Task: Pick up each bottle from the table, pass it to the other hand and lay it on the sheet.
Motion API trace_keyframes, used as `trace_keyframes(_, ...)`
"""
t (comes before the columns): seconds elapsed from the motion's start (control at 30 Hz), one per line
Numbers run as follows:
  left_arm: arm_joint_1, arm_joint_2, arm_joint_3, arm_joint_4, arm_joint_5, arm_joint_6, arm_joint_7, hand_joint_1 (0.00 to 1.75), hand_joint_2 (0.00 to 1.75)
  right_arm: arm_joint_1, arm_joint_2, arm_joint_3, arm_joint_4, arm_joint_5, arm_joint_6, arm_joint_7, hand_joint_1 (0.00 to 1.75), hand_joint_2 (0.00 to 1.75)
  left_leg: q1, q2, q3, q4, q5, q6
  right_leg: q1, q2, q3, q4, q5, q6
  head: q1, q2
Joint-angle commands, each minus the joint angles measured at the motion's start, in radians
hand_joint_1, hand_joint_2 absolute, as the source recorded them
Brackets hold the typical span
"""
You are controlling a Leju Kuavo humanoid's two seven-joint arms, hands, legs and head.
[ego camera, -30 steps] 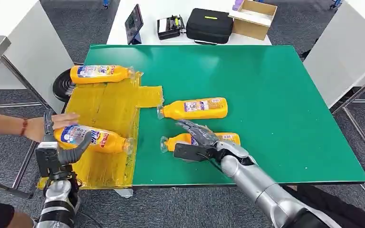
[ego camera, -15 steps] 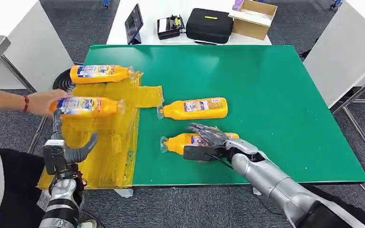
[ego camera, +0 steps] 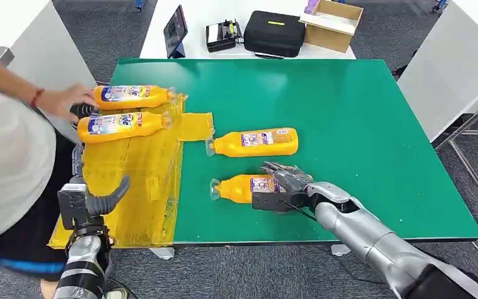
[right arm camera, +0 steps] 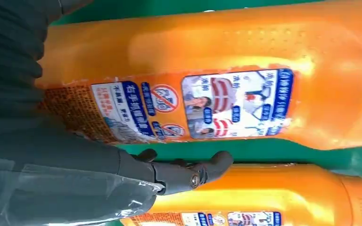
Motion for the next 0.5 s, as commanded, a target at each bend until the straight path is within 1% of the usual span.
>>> trace_keyframes(0.03,-0.035,-0.001,-0.015,0.071,0.003,-0.003,0.007,0.00,1.75,-0.025,-0.028,0.076,0.005,0.005,0.017,0.013,0.00,1.75,0.001,0.001,0.004,0.000,-0.002,0.000,0.002,-0.001,0.005,-0.001,-0.002,-0.003,0.000,0.000)
trace_keyframes(0.07,-0.038,-0.002,-0.014,0.073,0.005,-0.005,0.006,0.00,1.75,-0.032,-0.034,0.082,0.004,0.001,0.030,0.016,0.00,1.75,0.000,0.000,0.002,0.000,-0.001,0.000,0.001,-0.001,0.002,-0.001,-0.001,-0.002,0.000,0.000)
trace_keyframes(0.1,-0.040,-0.005,-0.014,0.072,0.009,-0.008,0.005,0.00,1.75,-0.043,-0.041,0.090,0.002,0.002,0.043,0.020,0.00,1.75,0.001,0.001,0.004,0.000,-0.002,0.000,0.001,-0.001,0.004,-0.001,-0.002,-0.003,0.000,0.000)
trace_keyframes(0.23,-0.048,-0.012,-0.015,0.080,0.016,-0.013,0.003,0.00,1.75,-0.068,-0.054,0.105,0.001,-0.015,0.079,0.020,0.00,1.75,0.000,0.000,0.002,0.000,-0.001,0.000,0.000,-0.001,0.002,0.000,-0.001,-0.002,0.000,0.000)
trace_keyframes(0.27,-0.051,-0.013,-0.017,0.083,0.020,-0.017,0.002,0.00,1.75,-0.073,-0.057,0.113,0.000,-0.023,0.088,0.021,0.17,1.75,0.001,0.001,0.004,0.001,-0.002,0.000,0.001,-0.001,0.005,0.000,-0.002,-0.004,0.000,0.000)
trace_keyframes(0.3,-0.052,-0.014,-0.017,0.084,0.021,-0.017,0.001,0.00,1.75,-0.078,-0.057,0.117,0.003,-0.023,0.094,0.023,0.30,1.75,0.001,0.000,0.003,0.001,-0.001,0.000,0.001,-0.001,0.004,0.000,-0.001,-0.003,0.000,0.000)
trace_keyframes(0.33,-0.055,-0.016,-0.018,0.088,0.024,-0.020,0.001,0.00,1.75,-0.082,-0.058,0.123,0.006,-0.023,0.099,0.023,1.48,1.75,0.001,0.001,0.004,0.001,-0.002,0.000,0.002,-0.001,0.005,0.000,-0.002,-0.004,0.000,0.000)
trace_keyframes(0.37,-0.056,-0.018,-0.019,0.091,0.027,-0.022,0.000,0.00,1.75,-0.088,-0.059,0.131,0.008,-0.028,0.107,0.023,1.69,1.75,0.000,0.000,0.003,0.001,-0.001,0.000,0.001,-0.002,0.004,0.000,-0.002,-0.003,0.000,0.000)
trace_keyframes(0.4,-0.059,-0.019,-0.019,0.095,0.029,-0.023,-0.001,0.00,1.75,-0.093,-0.060,0.138,0.012,-0.031,0.112,0.023,1.75,1.75,0.000,0.000,0.002,0.000,-0.001,0.000,0.001,-0.001,0.003,0.000,-0.001,-0.003,0.000,0.000)
trace_keyframes(0.43,-0.062,-0.020,-0.019,0.100,0.033,-0.025,-0.001,0.00,1.75,-0.101,-0.060,0.144,0.017,-0.033,0.119,0.022,1.75,1.75,0.001,0.001,0.003,0.001,-0.002,0.000,0.001,-0.001,0.004,0.000,-0.002,-0.004,0.000,0.000)
trace_keyframes(0.5,-0.067,-0.022,-0.019,0.107,0.037,-0.029,-0.002,0.00,1.75,-0.111,-0.058,0.151,0.023,-0.042,0.126,0.021,1.75,1.75,0.000,0.000,0.002,0.000,-0.001,0.000,0.000,-0.001,0.002,0.000,-0.001,-0.002,0.000,0.000)
